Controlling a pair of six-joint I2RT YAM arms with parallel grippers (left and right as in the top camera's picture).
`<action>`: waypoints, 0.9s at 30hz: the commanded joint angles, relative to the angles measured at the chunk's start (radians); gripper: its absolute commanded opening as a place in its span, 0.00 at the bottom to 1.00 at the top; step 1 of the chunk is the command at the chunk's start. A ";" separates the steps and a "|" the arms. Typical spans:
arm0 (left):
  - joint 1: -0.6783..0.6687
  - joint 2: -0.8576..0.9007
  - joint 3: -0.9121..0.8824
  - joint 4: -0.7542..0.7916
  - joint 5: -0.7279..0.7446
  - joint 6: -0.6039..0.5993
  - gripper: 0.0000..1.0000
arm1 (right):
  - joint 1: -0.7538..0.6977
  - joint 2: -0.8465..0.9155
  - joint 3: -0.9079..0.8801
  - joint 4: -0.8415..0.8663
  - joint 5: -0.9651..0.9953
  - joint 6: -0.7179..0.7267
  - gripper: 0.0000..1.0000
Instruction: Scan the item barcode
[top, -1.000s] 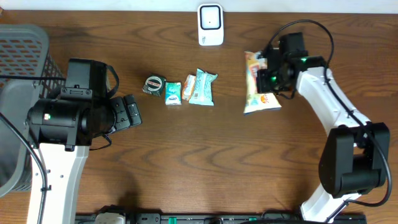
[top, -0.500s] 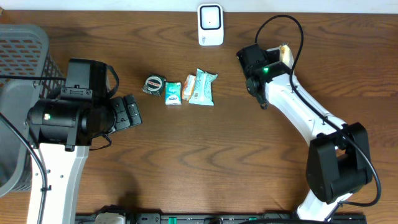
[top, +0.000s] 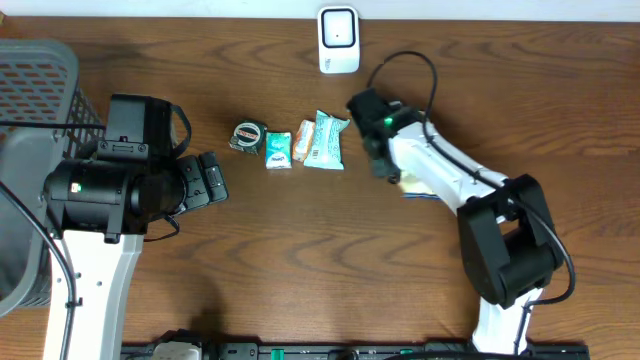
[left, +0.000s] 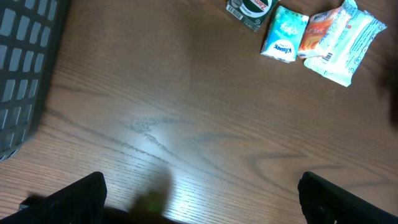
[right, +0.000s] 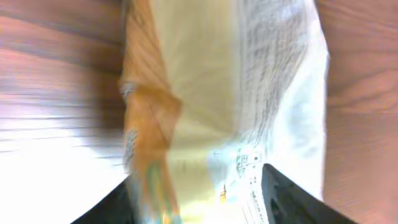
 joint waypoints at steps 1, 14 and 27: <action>0.000 -0.001 0.004 -0.003 -0.003 -0.002 0.98 | 0.044 -0.006 0.143 -0.014 -0.117 0.005 0.57; 0.000 -0.001 0.004 -0.003 -0.003 -0.002 0.98 | -0.213 0.001 0.401 -0.188 -0.241 -0.097 0.34; 0.000 -0.001 0.004 -0.003 -0.003 -0.002 0.98 | -0.319 0.005 -0.009 0.041 -0.533 -0.107 0.01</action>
